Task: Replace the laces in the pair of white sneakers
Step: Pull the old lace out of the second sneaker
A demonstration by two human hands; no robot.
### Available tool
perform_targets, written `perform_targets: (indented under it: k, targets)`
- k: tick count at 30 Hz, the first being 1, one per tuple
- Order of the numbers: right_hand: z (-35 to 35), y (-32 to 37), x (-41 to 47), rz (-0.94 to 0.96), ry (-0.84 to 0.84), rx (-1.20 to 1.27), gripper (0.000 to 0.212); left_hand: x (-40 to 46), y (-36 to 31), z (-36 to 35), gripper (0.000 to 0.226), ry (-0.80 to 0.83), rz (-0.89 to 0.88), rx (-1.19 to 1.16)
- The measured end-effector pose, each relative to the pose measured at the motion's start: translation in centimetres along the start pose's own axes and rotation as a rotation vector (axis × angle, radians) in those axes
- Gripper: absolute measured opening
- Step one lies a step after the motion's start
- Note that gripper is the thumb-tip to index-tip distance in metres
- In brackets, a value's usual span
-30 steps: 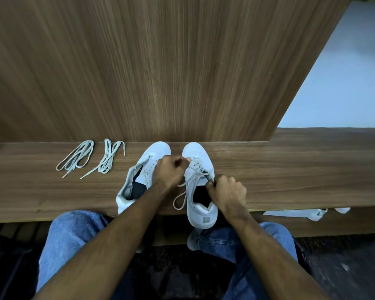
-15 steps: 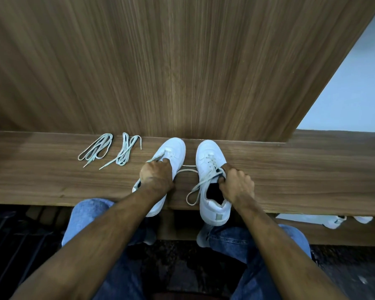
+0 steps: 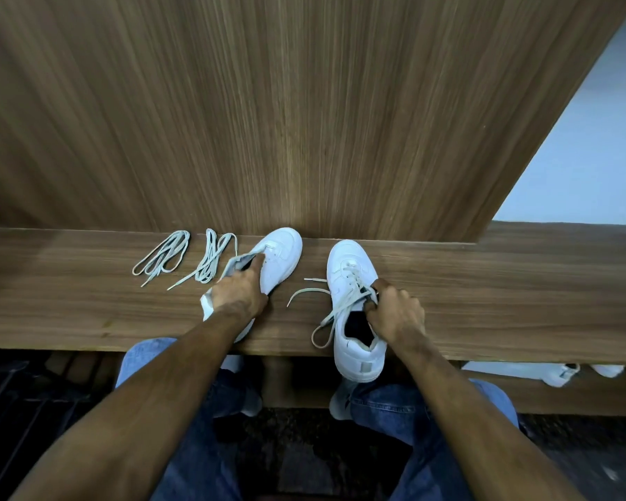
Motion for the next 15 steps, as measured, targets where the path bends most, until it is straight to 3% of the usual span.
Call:
perform_targets:
  k: [3, 6, 9, 12, 15]
  targets:
    - [-0.1, -0.4, 0.2, 0.008, 0.011, 0.033, 0.041, -0.6, -0.8, -0.6, 0.068, -0.191, 0.057, 0.053]
    - [-0.5, -0.9, 0.4, -0.01, 0.031, 0.09, 0.047, -1.3, -3.5, -1.2, 0.042, -0.46, -0.214, 0.094]
    - [-0.4, -1.2, 0.4, -0.035, 0.025, 0.141, 0.04, -2.3, -7.8, -2.3, 0.035, -0.33, -0.545, 0.034]
    - [-0.4, -1.4, 0.3, -0.062, 0.034, 0.162, 0.034, -2.9, -11.4, -3.3, 0.036, -0.224, -0.609, 0.117]
    - [-0.6, -1.9, 0.4, -0.061, 0.03, 0.182, 0.031, -3.0, -12.7, -3.4, 0.031, -0.252, -0.628, 0.245]
Point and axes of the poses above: each hand's wrist, its own x-axis towards the middle knuckle, its own z-axis out of the back of the hand, y = z × x, the point moved 2 cm from there along x, towards the middle knuckle, and after that the axes turned 7 degrees about y, right-handed, at the moved point
